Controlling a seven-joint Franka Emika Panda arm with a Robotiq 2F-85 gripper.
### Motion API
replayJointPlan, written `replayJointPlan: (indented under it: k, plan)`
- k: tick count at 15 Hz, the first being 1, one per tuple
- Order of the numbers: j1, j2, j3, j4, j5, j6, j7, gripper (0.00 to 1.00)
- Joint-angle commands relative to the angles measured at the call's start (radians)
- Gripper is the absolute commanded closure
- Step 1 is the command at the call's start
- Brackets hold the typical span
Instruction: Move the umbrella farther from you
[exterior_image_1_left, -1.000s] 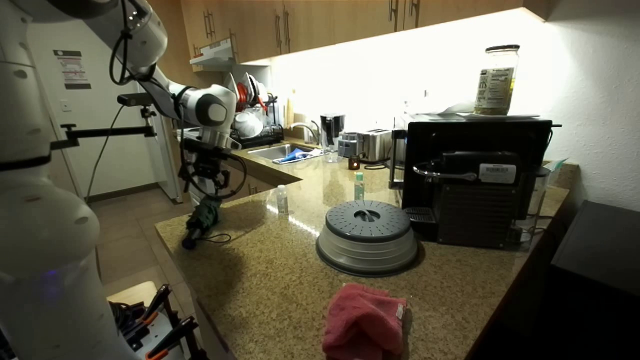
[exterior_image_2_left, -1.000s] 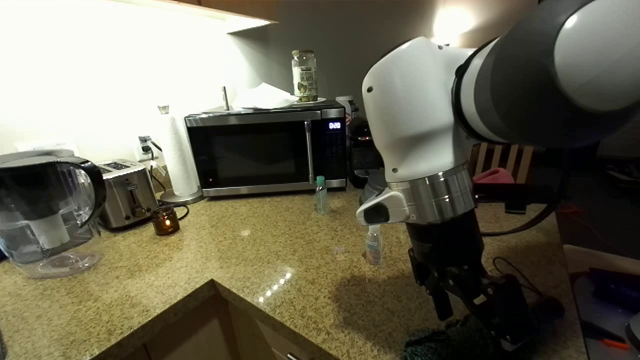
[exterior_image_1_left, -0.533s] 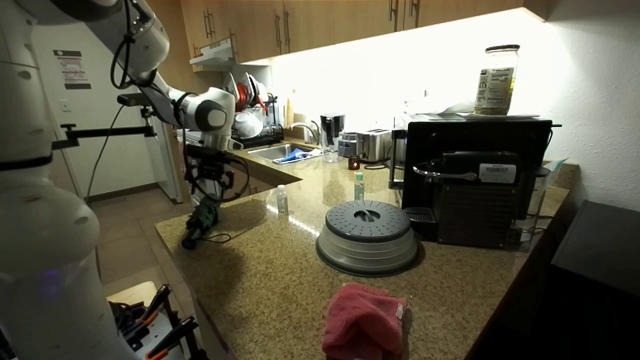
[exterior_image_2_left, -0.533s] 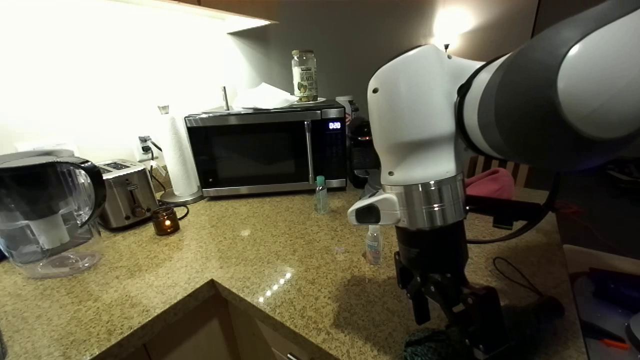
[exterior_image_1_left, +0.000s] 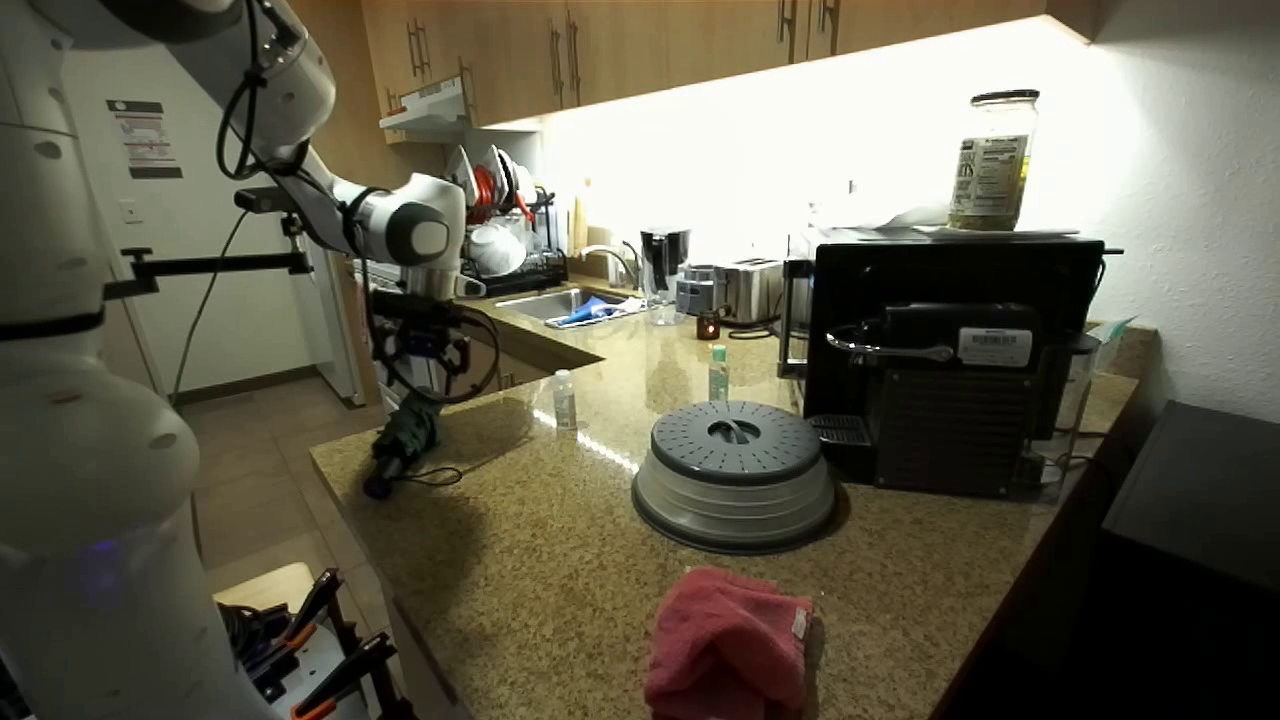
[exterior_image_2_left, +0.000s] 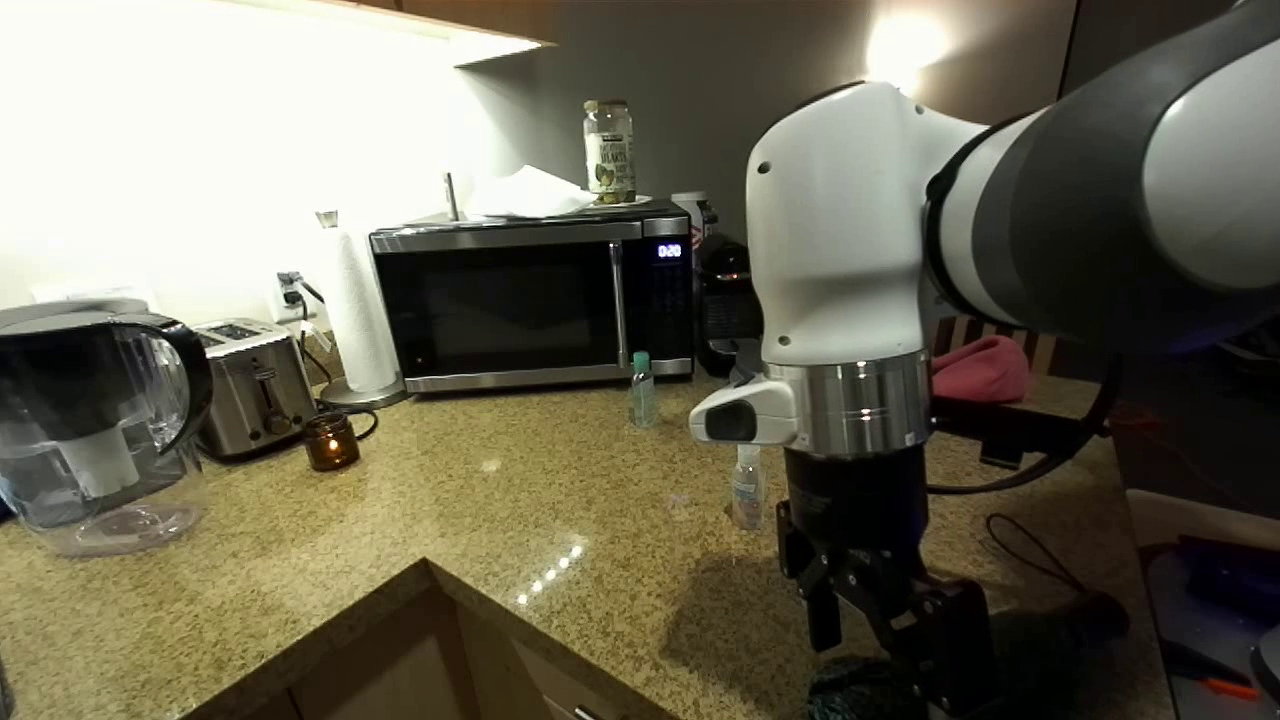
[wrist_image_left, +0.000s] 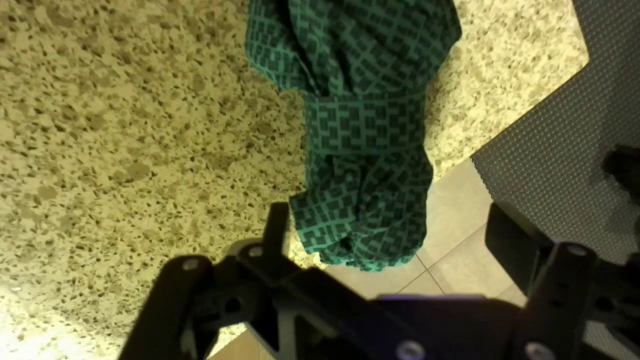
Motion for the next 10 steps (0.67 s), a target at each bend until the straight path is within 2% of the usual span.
replayJointPlan:
  k: [1,6,10]
  plan:
    - [-0.008,-0.078,0.009,-0.093,0.013,0.038,-0.019,0.00]
    - [0.003,-0.182,0.003,-0.205,0.054,0.035,-0.020,0.00]
    - [0.022,-0.215,0.000,-0.251,0.040,0.047,-0.014,0.00]
